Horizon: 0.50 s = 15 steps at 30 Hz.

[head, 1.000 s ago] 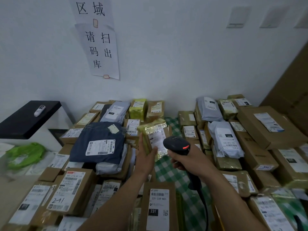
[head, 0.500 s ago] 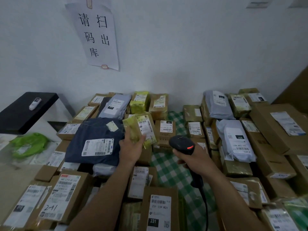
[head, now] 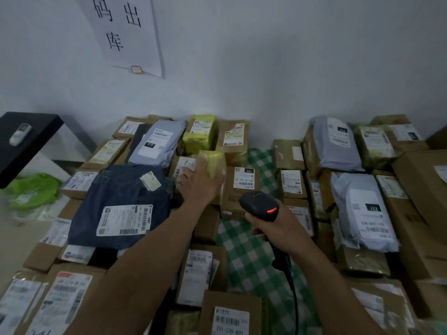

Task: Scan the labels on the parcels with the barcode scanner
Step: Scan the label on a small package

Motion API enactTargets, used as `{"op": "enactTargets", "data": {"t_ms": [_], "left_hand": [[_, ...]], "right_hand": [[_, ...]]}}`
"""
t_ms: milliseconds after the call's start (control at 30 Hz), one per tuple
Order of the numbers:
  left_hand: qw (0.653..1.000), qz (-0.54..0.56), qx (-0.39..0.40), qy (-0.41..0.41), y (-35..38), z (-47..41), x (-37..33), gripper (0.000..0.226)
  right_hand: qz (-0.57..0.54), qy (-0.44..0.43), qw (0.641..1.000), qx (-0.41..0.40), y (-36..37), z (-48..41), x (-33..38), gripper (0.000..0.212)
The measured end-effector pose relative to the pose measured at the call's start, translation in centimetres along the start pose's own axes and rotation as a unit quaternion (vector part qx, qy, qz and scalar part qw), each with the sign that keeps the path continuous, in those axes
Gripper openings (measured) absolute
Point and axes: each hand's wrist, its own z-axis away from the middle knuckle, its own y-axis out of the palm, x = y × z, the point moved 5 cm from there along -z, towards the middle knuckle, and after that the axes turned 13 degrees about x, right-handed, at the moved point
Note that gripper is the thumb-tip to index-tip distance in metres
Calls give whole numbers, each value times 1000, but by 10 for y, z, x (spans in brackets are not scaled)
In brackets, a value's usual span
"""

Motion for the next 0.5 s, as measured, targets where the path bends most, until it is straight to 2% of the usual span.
{"op": "enactTargets", "data": {"t_ms": [100, 300, 500], "left_hand": [[1000, -13, -21, -10, 12, -8, -5, 90], [999, 11, -41, -3, 19, -15, -13, 83], [999, 11, -30, 19, 18, -21, -11, 89]], "right_hand": [[7, 18, 1000, -10, -1, -9, -5, 54], [2, 30, 999, -12, -4, -16, -14, 53], [-9, 40, 999, -7, -11, -20, -22, 57]]}}
